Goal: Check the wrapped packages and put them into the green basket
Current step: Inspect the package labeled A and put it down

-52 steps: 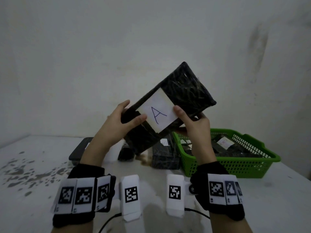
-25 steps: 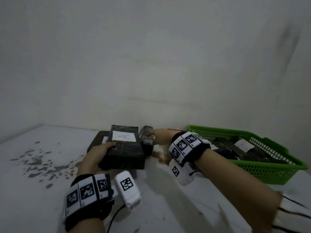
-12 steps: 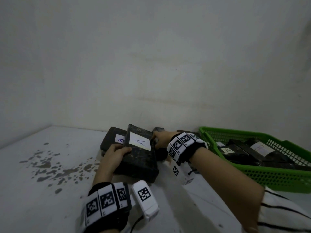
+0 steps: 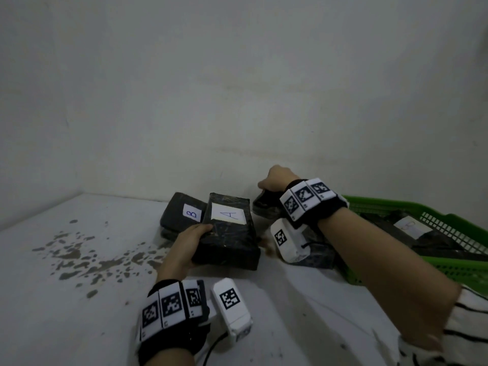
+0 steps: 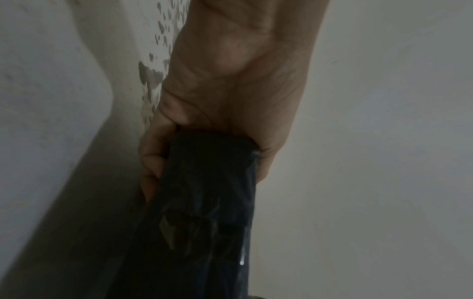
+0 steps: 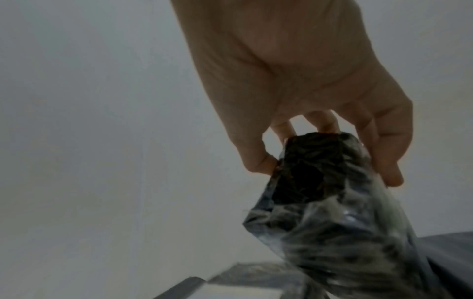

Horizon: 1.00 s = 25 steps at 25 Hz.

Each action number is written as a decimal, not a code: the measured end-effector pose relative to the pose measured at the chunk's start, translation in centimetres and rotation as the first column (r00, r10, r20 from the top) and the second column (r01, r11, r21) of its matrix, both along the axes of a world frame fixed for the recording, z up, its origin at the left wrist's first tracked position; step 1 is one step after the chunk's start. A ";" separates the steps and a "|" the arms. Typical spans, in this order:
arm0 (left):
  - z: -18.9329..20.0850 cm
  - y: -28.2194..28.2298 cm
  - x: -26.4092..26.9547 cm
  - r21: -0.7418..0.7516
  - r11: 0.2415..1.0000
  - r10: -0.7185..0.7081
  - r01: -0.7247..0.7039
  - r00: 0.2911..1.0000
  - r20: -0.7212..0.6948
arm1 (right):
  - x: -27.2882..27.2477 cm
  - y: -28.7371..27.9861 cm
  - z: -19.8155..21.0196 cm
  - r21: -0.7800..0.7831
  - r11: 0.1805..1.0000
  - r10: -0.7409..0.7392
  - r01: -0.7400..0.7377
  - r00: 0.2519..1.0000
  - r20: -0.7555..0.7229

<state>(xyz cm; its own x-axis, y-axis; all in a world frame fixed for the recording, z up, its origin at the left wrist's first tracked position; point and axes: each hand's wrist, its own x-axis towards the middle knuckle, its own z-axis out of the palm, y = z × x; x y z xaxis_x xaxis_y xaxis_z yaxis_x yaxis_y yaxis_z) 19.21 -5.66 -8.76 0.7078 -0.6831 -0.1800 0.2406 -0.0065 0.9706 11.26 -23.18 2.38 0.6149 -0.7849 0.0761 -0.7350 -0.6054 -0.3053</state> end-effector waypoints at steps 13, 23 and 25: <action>-0.7 -0.8 0.1 -0.078 0.994 0.081 -0.079 0.996 0.023 | -3.2 -1.6 0.1 0.088 0.994 -0.088 0.063 0.946 0.313; -1.4 -1.8 -1.1 -0.064 0.994 -0.094 0.086 0.987 -0.131 | -4.1 -2.4 -0.6 0.176 0.978 -0.189 0.108 0.816 0.547; -1.7 -2.1 -0.7 -0.106 0.989 -0.112 0.101 0.988 -0.109 | -4.3 -2.4 -0.8 0.211 0.972 -0.210 0.108 0.805 0.554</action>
